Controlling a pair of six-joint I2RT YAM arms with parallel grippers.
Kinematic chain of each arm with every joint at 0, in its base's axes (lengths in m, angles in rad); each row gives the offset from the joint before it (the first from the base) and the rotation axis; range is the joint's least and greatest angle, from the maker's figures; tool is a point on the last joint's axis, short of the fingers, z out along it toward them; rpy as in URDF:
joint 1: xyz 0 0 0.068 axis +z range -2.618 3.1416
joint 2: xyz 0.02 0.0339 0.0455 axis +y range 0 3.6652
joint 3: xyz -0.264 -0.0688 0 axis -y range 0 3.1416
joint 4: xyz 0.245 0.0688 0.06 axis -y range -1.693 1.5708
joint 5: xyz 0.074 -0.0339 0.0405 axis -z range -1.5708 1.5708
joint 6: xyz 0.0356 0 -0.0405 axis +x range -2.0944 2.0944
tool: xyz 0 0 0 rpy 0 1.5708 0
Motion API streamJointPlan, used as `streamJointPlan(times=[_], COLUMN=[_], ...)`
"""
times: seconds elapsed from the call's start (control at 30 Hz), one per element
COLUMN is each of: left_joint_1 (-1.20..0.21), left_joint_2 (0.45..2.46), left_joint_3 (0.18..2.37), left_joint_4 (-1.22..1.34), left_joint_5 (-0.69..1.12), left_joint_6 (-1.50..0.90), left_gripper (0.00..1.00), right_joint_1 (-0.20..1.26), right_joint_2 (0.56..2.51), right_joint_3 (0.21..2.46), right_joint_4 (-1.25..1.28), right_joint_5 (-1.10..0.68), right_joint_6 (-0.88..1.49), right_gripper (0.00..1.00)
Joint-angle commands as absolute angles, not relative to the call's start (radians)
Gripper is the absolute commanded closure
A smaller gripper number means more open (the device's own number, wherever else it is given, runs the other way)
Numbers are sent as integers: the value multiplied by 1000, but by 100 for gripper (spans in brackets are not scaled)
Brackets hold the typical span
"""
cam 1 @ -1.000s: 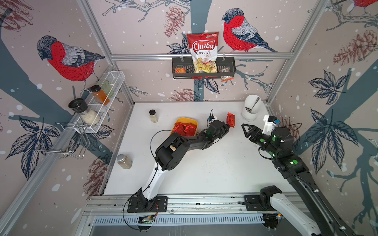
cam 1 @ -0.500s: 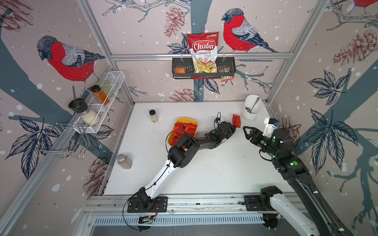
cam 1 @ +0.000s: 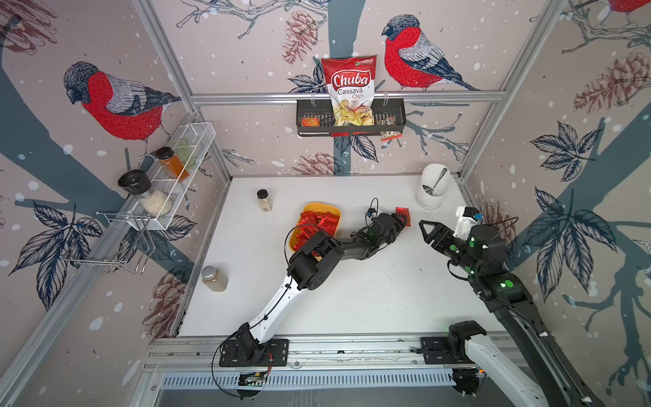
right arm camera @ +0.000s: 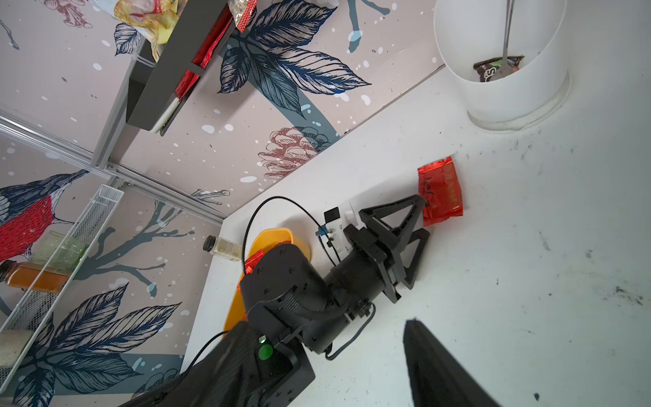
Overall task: Take the tea bags out of the storage box
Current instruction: Place the tea bag at the center of the board, then pick up the tea bag from the storage box.
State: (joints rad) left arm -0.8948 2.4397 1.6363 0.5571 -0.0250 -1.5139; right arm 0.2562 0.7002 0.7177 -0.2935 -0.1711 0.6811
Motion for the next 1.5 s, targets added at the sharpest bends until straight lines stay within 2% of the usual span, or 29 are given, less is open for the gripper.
streamJointPlan(times=[0.0, 0.17, 0.37, 0.6, 0.83, 0.93, 1.03, 1.13, 1.27, 1.47], left_joint_1=[-904, -920, -900, -721, -511, -447, -389, -351, -345, -346], left_joint_2=[2365, 2179, 1869, 1638, 1409, 1371, 1387, 1444, 1526, 1567], left_joint_3=[1528, 1360, 1239, 1092, 892, 864, 835, 842, 891, 903], left_joint_4=[664, 670, 378, 88, -35, -99, -95, -80, -98, -69], left_joint_5=[-37, -30, -49, 127, 99, 77, 129, 195, 236, 266], left_joint_6=[-1524, -1422, -1111, -848, -768, -728, -698, -653, -581, -524], left_gripper=[33, 35, 36, 44, 47, 44, 44, 49, 56, 56], right_joint_1=[257, 259, 270, 381, 558, 624, 680, 714, 716, 695], right_joint_2=[701, 719, 819, 994, 1345, 1502, 1623, 1704, 1712, 1651], right_joint_3=[712, 684, 673, 697, 910, 1041, 1141, 1205, 1200, 1140], right_joint_4=[-269, -204, -107, 25, 29, -18, -46, -55, -39, -57], right_joint_5=[-169, -180, -231, -215, -240, -261, -262, -270, -280, -274], right_joint_6=[696, 724, 759, 765, 703, 661, 638, 639, 649, 630], right_gripper=[27, 29, 34, 35, 37, 38, 41, 43, 44, 43])
